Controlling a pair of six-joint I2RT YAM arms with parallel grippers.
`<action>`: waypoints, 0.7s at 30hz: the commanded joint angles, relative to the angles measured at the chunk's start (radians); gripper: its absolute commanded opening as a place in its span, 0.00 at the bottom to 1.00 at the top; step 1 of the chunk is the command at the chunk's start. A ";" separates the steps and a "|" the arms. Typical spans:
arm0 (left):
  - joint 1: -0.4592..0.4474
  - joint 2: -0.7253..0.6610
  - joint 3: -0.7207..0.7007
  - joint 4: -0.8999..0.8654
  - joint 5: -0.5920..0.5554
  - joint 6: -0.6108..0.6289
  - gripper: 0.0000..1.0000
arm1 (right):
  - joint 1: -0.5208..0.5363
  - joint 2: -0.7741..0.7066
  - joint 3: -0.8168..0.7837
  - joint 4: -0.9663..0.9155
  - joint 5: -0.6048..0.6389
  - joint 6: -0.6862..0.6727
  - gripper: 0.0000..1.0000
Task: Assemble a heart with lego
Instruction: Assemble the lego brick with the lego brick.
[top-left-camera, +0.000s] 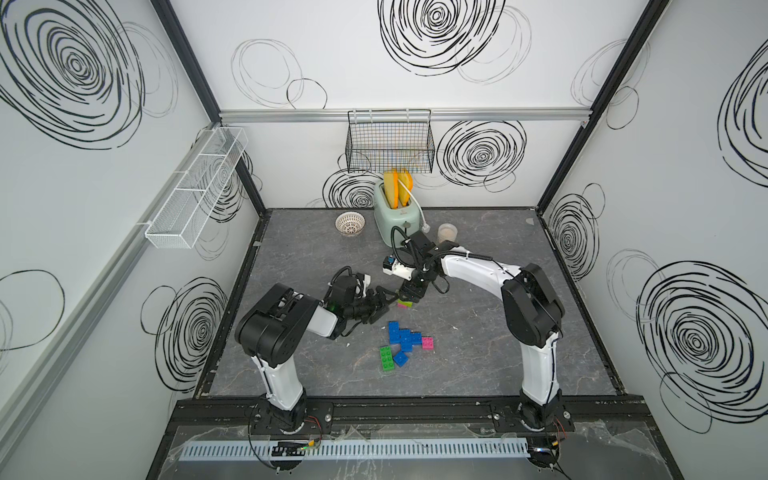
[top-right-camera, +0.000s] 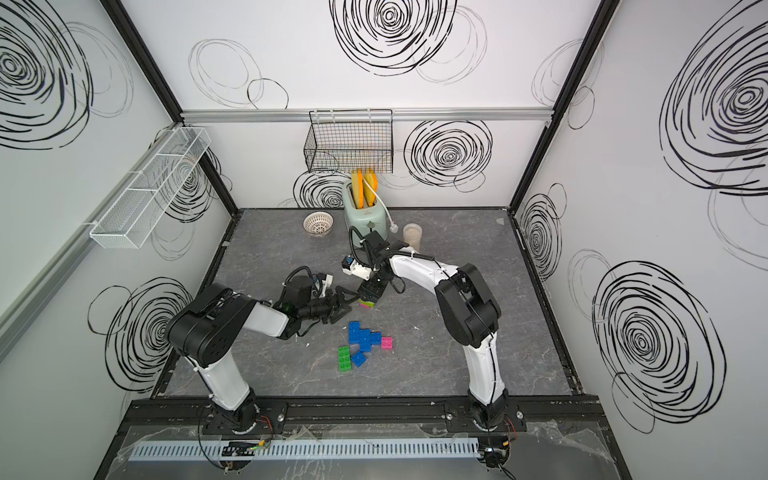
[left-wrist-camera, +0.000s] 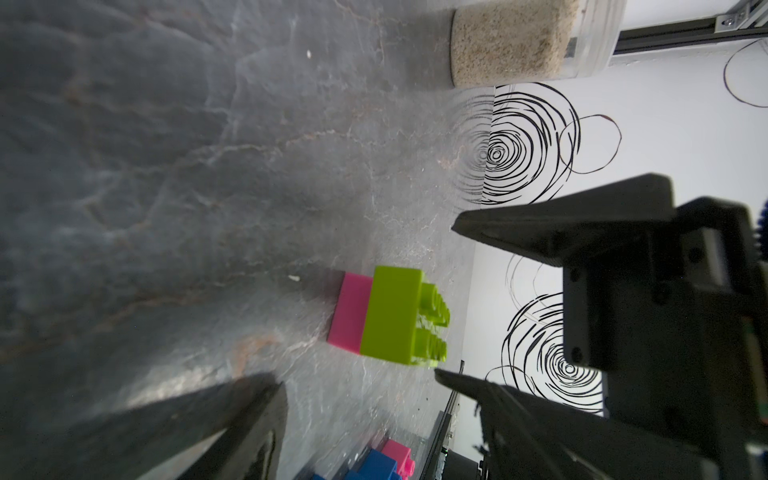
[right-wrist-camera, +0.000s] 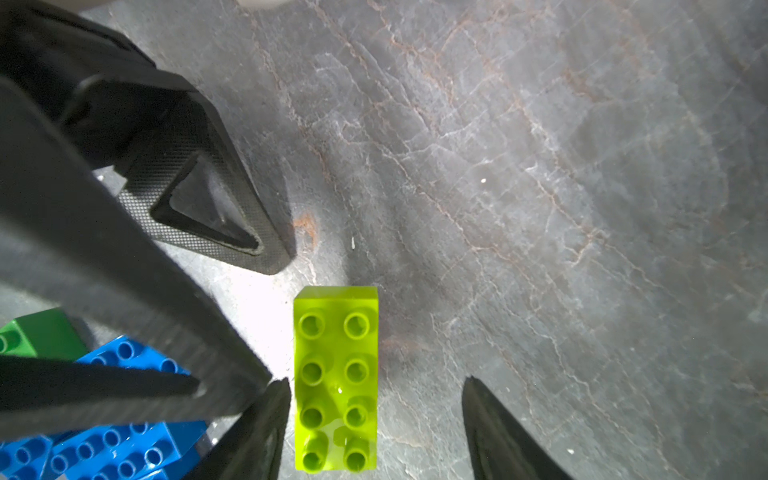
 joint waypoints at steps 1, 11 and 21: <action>0.009 -0.018 -0.015 0.008 0.005 -0.011 0.78 | 0.011 -0.003 -0.008 -0.033 -0.036 -0.013 0.68; 0.010 -0.018 -0.017 0.007 0.003 -0.011 0.78 | 0.016 0.010 -0.018 -0.043 -0.043 -0.011 0.61; 0.015 -0.012 -0.020 0.007 0.003 -0.009 0.78 | 0.015 0.029 -0.021 -0.042 -0.042 -0.011 0.56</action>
